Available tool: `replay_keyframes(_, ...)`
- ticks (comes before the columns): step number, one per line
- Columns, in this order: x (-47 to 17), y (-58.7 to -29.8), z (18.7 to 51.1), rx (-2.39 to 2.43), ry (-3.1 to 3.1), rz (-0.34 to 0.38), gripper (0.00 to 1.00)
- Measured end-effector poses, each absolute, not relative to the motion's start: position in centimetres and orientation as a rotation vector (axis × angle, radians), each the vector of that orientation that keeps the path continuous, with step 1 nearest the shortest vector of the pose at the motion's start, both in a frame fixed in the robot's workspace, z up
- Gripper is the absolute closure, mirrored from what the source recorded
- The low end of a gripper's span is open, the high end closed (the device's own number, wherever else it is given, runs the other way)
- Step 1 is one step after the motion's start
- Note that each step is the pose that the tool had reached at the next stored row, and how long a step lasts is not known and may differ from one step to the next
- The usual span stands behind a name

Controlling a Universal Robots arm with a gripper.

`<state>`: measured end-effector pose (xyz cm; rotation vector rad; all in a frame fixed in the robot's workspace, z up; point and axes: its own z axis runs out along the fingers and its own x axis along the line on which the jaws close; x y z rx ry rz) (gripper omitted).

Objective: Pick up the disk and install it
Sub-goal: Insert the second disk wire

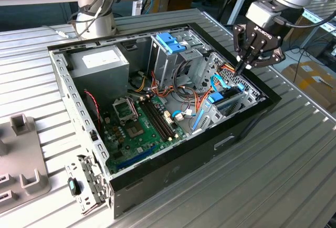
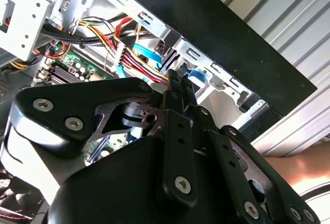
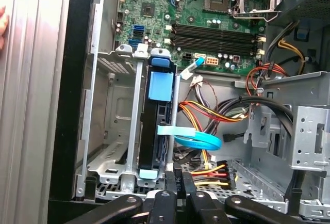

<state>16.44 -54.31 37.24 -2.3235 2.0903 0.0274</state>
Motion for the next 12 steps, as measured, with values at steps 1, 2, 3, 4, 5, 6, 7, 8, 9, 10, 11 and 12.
replay_keyframes(1, 16.4, -54.39, 37.21, -2.324, 2.09, 0.027, 0.84)
replay_keyframes(2, 16.39, -54.44, 37.19, -2.324, 2.09, 0.027, 0.84)
replay_keyframes(3, 16.38, -54.44, 37.18, -2.324, 2.09, 0.027, 0.84)
replay_keyframes(4, 16.37, -54.45, 37.18, -2.324, 2.09, 0.027, 0.84)
replay_keyframes(5, 16.37, -54.45, 37.17, -2.324, 2.09, 0.027, 0.84)
replay_keyframes(6, 16.37, -54.45, 37.17, -2.324, 2.09, 0.027, 0.84)
replay_keyframes(7, 16.36, -54.45, 37.17, -2.324, 2.09, 0.027, 0.84)
replay_keyframes(8, 16.34, -54.46, 37.16, -2.323, 2.09, 0.027, 0.84)
replay_keyframes(9, 16.3, -54.46, 37.15, -2.323, 2.09, 0.027, 0.84)
replay_keyframes(10, 16.26, -54.45, 37.15, -2.323, 2.09, 0.027, 0.84)
replay_keyframes(11, 16.22, -54.45, 37.15, -2.324, 2.09, 0.027, 0.84)
replay_keyframes(12, 16.13, -54.45, 37.14, -2.324, 2.09, 0.027, 0.84)
